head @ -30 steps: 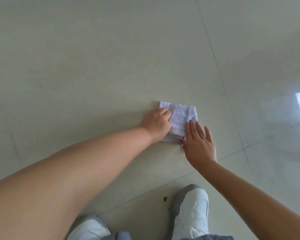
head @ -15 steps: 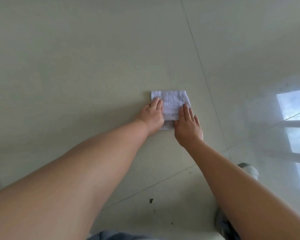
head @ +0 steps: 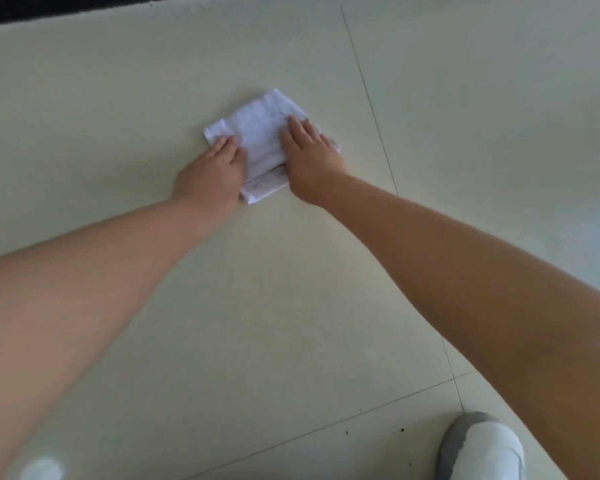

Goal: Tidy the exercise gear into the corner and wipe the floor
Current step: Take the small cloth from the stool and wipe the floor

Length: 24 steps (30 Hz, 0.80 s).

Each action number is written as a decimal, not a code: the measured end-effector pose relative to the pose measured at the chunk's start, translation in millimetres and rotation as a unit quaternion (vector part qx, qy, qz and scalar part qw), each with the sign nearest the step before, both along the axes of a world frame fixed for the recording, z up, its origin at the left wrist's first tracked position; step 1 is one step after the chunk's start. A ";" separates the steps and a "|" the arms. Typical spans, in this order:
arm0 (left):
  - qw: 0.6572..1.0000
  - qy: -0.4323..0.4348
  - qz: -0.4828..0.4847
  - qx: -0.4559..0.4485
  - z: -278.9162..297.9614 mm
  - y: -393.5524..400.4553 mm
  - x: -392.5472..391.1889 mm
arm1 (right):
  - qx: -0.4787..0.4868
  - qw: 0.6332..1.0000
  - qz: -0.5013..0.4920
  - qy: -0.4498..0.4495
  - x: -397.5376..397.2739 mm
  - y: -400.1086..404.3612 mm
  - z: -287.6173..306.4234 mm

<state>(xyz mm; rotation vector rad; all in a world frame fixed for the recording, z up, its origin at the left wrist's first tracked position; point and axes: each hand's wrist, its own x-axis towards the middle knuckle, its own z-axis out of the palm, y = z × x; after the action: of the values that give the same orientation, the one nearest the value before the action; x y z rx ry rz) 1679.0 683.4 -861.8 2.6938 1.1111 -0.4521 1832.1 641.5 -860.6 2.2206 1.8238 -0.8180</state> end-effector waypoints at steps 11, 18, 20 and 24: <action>0.986 -0.054 -0.154 -0.026 -11.3 -120.6 45.4 | -0.056 0.998 0.007 0.025 42.2 -168.2 15.7; 0.999 0.004 -0.036 -0.020 -5.4 -68.4 157.5 | 0.008 0.993 -0.111 -0.035 111.5 -92.3 2.6; 1.000 0.010 0.016 0.001 -4.0 -40.3 160.6 | 0.017 0.995 -0.097 -0.028 117.2 -54.4 -0.7; 0.997 0.026 0.066 0.039 1.3 -1.6 115.8 | 0.013 1.000 -0.026 0.000 91.3 5.0 -1.7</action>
<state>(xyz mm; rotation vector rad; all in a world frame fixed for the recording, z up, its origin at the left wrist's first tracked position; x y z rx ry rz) 1794.8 681.8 -860.5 2.6659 1.3377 -0.4683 1923.4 646.5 -862.3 2.2927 1.7951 -0.8067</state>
